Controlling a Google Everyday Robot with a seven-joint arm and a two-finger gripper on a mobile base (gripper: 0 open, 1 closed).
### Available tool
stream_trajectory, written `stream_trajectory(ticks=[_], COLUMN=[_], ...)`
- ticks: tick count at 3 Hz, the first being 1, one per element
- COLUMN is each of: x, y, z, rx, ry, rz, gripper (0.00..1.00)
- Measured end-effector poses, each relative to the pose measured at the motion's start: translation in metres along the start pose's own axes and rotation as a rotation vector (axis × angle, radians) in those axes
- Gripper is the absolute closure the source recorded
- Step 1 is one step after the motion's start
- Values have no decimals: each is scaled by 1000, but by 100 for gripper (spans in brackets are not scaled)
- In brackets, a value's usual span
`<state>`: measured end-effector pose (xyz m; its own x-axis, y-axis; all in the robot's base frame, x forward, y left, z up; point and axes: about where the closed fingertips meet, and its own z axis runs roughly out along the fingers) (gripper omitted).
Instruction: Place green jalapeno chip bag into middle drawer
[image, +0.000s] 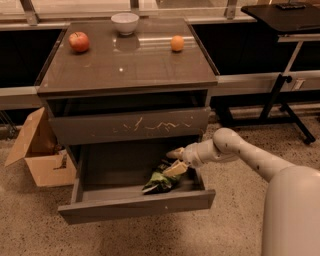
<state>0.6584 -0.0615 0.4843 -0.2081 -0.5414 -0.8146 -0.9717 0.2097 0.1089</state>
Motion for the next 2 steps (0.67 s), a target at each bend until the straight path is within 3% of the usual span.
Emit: stream_trajectory(ticks=[1, 2], x=[-5, -19], y=[11, 29], z=[-17, -53], rx=[35, 97], ry=[-70, -171], rz=[-7, -24], gripper=[0, 0])
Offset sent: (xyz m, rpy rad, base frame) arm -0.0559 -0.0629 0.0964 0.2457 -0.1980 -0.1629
